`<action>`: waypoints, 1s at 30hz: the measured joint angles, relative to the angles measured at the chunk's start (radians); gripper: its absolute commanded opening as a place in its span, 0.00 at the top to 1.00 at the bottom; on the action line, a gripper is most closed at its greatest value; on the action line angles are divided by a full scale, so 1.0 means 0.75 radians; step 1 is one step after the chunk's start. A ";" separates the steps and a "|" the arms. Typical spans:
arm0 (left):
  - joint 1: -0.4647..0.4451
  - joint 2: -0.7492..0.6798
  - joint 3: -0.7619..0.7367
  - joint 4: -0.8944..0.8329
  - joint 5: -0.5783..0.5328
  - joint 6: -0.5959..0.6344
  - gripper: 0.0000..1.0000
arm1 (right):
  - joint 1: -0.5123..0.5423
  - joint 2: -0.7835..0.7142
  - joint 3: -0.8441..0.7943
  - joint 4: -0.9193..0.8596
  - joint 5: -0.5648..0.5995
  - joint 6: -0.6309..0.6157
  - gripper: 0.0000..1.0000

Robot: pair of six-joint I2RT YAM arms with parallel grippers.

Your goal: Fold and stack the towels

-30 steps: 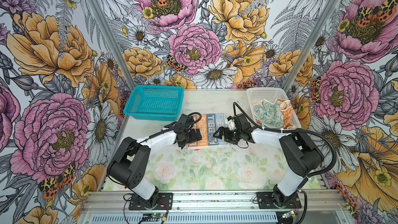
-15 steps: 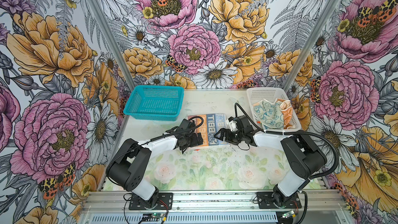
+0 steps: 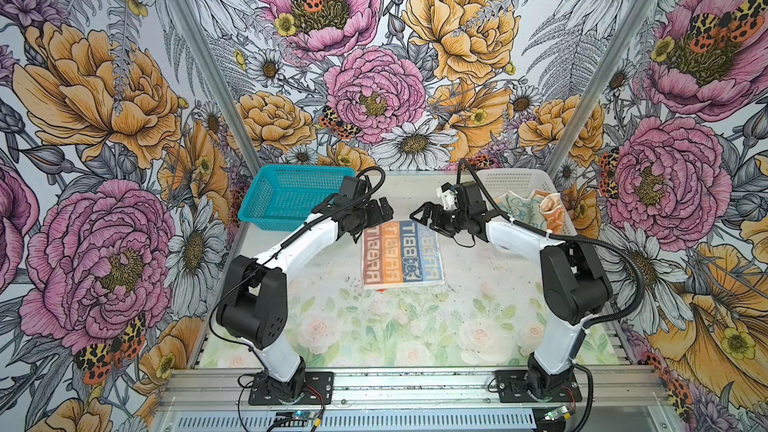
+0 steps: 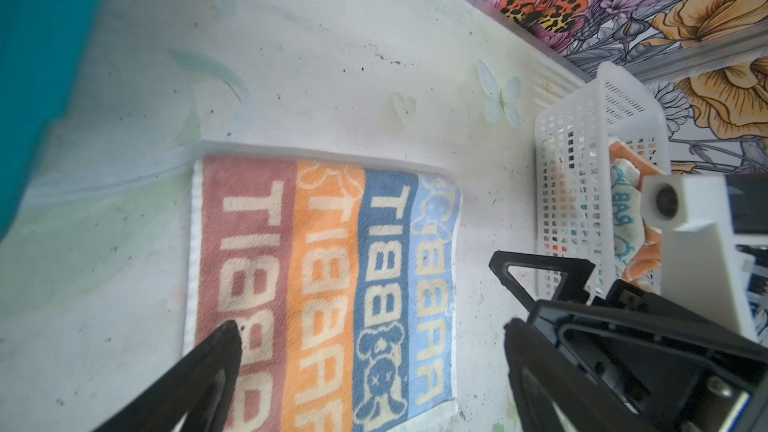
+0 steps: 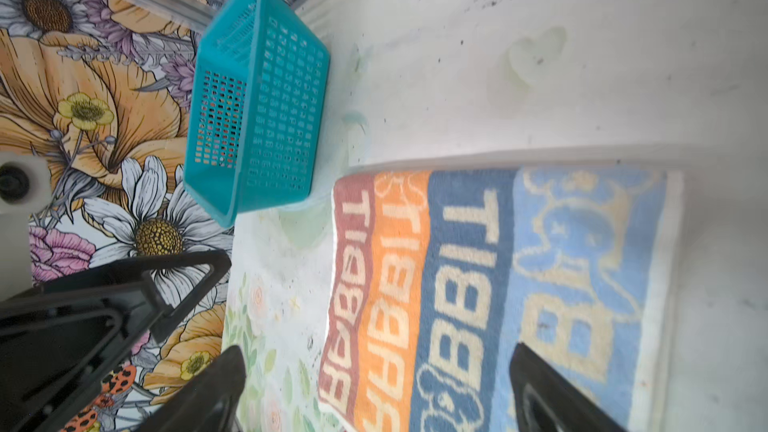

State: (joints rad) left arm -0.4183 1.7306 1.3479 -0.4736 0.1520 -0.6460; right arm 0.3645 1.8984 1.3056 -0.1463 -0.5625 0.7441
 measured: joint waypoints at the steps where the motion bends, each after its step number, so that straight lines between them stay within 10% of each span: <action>1: 0.000 0.060 0.034 0.010 0.001 -0.006 0.01 | -0.005 0.055 0.041 0.006 -0.004 0.010 0.01; 10: 0.015 0.463 0.166 0.014 0.004 -0.026 0.01 | -0.018 0.330 0.178 0.022 -0.051 0.080 0.01; 30: 0.014 0.458 0.225 -0.038 -0.014 0.139 0.01 | -0.145 0.369 0.350 -0.107 -0.058 -0.085 0.01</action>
State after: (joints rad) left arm -0.4076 2.0739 1.5166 -0.5022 0.1417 -0.5415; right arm 0.2558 2.1754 1.5684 -0.2268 -0.6064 0.6800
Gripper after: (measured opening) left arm 0.987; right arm 0.992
